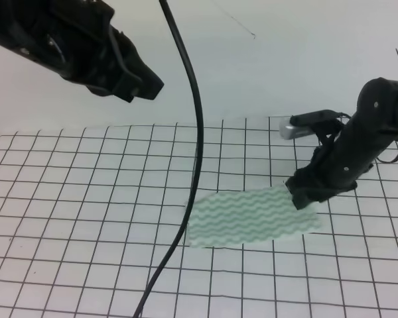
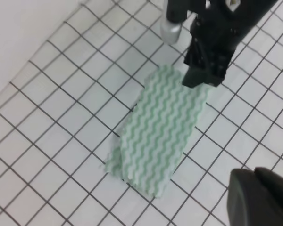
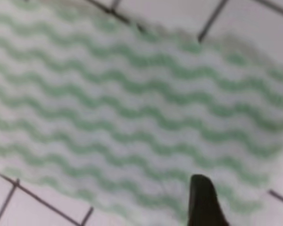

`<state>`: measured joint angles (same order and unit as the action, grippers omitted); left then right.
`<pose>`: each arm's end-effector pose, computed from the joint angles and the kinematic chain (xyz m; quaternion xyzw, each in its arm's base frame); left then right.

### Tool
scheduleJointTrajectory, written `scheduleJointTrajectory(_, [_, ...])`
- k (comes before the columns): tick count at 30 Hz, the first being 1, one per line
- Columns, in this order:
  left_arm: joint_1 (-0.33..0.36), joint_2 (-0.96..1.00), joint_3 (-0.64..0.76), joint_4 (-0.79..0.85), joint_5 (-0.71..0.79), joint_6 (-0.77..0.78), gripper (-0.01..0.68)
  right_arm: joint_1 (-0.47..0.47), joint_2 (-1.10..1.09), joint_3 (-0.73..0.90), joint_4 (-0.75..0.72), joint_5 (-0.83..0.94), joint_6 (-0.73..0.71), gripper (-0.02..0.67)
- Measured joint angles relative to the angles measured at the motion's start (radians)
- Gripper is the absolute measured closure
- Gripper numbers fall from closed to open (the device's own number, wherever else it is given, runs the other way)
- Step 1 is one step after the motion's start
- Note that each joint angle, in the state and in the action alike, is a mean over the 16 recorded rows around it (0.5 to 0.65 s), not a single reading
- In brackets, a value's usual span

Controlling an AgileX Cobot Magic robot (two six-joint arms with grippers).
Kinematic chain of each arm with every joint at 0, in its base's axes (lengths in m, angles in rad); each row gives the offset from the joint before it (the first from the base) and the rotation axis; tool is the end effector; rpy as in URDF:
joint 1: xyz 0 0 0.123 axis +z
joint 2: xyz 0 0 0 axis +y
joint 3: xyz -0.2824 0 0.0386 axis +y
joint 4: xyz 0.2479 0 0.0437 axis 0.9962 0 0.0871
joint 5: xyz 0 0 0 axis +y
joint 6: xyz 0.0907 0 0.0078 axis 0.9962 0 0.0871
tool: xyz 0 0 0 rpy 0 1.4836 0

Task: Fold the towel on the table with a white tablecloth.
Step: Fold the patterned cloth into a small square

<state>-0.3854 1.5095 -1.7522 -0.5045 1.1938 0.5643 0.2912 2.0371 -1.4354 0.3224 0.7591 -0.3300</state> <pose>0.2691 -0.1533 0.4499 0.4101 0.8107 -0.2186 0.3561 0.3953 0.1392 0.1693 -0.2043 0.9596 0.1236 0.1486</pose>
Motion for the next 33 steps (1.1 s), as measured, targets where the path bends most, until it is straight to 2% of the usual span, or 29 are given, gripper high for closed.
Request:
scheduleJointTrajectory(8, [-0.001,-0.044,0.0,0.019,-0.003,-0.022,0.672,0.001,0.04,0.0,-0.006,0.052,0.057,0.316])
scheduleJointTrajectory(19, [-0.001,-0.055,0.0,0.034,-0.01,-0.028,0.672,0.002,0.085,-0.001,0.02,0.054,0.059,0.439])
scheduleJointTrajectory(33, [-0.001,-0.055,0.001,0.035,-0.013,-0.028,0.672,0.002,-0.028,-0.001,-0.023,0.042,0.035,0.602])
